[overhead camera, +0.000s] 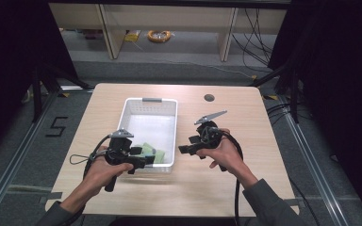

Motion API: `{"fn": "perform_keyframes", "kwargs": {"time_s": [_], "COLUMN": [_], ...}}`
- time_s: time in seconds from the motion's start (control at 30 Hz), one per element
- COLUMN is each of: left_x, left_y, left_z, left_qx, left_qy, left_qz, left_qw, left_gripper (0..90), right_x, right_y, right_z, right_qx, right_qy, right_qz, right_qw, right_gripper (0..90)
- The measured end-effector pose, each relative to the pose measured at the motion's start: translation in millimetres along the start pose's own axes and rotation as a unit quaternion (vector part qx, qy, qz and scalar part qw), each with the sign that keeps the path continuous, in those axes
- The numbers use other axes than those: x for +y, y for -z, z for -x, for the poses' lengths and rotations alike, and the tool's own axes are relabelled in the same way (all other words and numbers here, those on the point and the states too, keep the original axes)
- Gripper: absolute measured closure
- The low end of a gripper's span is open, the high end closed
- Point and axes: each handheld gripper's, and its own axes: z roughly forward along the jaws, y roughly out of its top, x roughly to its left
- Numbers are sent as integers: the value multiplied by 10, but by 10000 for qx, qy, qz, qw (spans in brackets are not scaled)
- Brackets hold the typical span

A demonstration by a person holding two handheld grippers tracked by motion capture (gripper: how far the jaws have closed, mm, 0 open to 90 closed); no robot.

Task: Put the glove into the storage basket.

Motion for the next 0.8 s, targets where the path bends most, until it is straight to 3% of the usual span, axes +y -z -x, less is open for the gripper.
{"fn": "perform_keyframes", "kwargs": {"time_s": [0.1,0.33,0.4,0.67,0.8], "left_x": [-22,-64,-75,-130,-179], "left_y": [-29,-91,-94,-97,-110], "left_z": [53,118,131,181,238], "left_qx": [-66,-226,-242,-451,-497], "left_qy": [-103,-110,-112,-113,-147], "left_qz": [-52,-56,-13,94,94], "left_qw": [9999,9997,9996,9989,9986], "left_gripper": [310,273,261,209,208], "right_x": [-39,-129,-158,-281,-367], "right_y": [47,141,163,295,331], "right_z": [33,64,59,71,78], "right_qx": [-36,-59,8,-88,-165], "right_qy": [1,-60,-148,-217,-121], "right_qz": [45,148,180,333,451], "right_qw": [10000,9999,9997,9992,9988], "right_gripper": [356,327,313,280,280]}}
